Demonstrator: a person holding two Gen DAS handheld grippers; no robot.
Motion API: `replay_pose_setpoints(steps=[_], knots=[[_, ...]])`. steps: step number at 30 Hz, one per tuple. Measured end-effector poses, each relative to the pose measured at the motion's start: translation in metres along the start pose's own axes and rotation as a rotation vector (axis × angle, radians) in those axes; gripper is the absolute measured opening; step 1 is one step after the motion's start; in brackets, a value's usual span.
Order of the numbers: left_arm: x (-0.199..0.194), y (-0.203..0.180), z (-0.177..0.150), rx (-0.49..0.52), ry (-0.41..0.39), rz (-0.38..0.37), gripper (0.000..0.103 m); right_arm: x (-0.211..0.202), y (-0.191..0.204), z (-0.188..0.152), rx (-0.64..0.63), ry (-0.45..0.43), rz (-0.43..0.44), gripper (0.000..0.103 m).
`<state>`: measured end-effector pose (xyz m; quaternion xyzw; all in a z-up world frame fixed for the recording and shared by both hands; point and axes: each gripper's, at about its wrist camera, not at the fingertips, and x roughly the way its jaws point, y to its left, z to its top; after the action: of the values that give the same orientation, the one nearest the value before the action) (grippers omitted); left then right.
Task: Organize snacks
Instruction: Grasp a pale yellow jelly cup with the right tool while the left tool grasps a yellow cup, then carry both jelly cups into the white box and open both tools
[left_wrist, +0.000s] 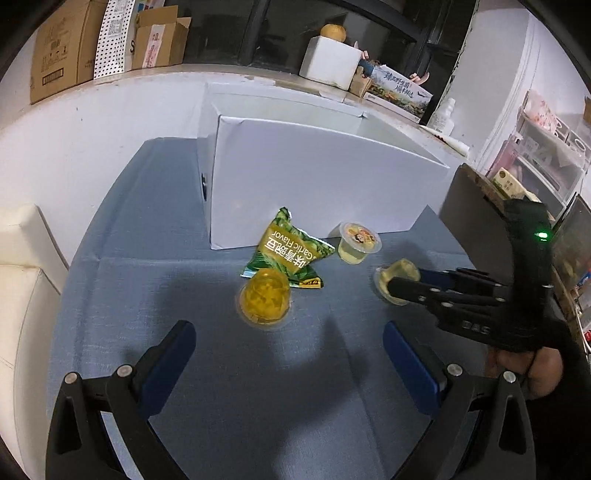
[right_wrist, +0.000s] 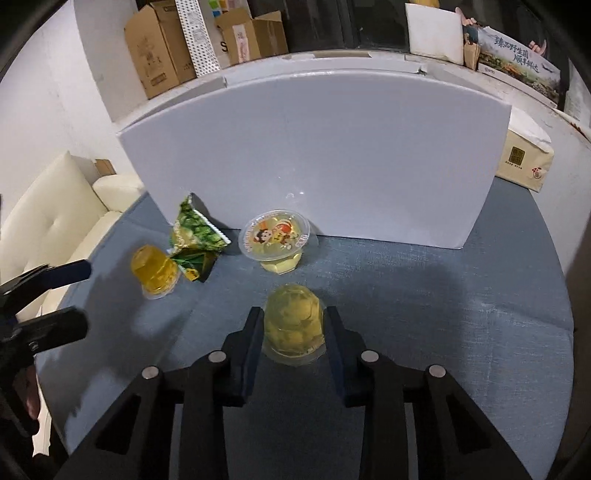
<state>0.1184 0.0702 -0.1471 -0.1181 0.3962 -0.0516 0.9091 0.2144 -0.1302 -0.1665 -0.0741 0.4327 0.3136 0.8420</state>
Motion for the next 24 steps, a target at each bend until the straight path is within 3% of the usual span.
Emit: replay_pose_setpoints(steps=[10,13,15,19,20,21,24], knots=[[0.028,0.004,0.018,0.009,0.004,0.032,0.103,-0.043,0.002,-0.012,0.019,-0.066,0.060,0.035],[0.037,0.006,0.023,0.022,-0.003,0.037,0.098,-0.057,0.006,-0.017,0.031,-0.087,0.073,0.035],[0.042,0.007,0.023,0.030,0.006,0.043,0.080,-0.064,0.008,-0.019,0.035,-0.098,0.078,0.035],[0.048,0.008,0.016,0.037,0.025,0.041,0.057,-0.073,0.010,-0.023,0.045,-0.113,0.089,0.035],[0.049,0.008,0.015,0.041,0.027,0.045,0.044,-0.074,0.009,-0.023,0.049,-0.116,0.091,0.035],[0.049,0.009,0.015,0.040,0.028,0.045,0.039,-0.073,0.010,-0.022,0.052,-0.116,0.092,0.035],[0.048,0.010,0.014,0.048,0.014,0.037,0.038,-0.072,0.009,-0.021,0.057,-0.113,0.094,0.035]])
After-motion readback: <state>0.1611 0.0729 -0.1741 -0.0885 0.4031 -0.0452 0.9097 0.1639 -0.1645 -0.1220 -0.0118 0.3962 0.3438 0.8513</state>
